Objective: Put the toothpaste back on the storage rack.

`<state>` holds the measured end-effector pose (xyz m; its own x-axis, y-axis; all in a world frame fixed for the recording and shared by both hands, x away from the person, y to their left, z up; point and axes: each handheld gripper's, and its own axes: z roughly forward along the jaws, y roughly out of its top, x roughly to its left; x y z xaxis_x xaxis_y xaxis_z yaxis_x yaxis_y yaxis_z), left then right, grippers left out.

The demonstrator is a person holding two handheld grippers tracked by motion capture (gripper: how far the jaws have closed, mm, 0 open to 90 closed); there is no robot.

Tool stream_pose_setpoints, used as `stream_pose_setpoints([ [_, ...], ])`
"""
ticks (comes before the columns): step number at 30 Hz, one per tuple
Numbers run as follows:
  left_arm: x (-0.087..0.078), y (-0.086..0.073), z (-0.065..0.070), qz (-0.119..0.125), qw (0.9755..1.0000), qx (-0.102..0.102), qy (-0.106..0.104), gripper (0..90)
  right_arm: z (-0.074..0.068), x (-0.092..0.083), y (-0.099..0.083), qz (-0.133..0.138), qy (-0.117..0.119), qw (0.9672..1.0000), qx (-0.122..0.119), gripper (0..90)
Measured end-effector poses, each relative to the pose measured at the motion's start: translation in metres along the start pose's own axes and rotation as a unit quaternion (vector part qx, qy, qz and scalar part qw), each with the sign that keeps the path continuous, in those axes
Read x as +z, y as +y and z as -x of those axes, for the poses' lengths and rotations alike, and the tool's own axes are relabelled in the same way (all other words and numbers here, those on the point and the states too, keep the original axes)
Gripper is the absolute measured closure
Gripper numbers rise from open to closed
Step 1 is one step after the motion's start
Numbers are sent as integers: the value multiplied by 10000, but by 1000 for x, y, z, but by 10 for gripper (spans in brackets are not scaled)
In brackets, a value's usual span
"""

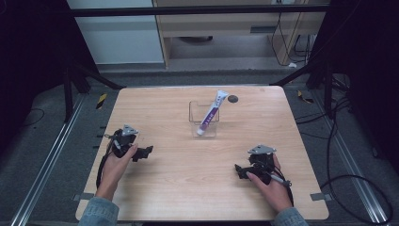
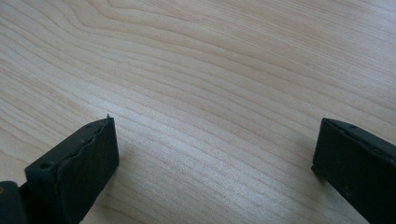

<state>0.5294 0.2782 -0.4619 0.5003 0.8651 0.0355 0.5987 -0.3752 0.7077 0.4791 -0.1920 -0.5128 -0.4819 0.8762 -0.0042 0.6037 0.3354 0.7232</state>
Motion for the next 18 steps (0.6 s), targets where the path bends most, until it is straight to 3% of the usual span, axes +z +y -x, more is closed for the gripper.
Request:
stream_pose_setpoints([
  [10,1,-23,-16,89,9992,-254,279,67,0,0,0,-1,-5,10000,5,5],
  [18,1,-29,-27,67,9982,-430,411,67,0,0,0,-1,-7,10000,-1,5],
])
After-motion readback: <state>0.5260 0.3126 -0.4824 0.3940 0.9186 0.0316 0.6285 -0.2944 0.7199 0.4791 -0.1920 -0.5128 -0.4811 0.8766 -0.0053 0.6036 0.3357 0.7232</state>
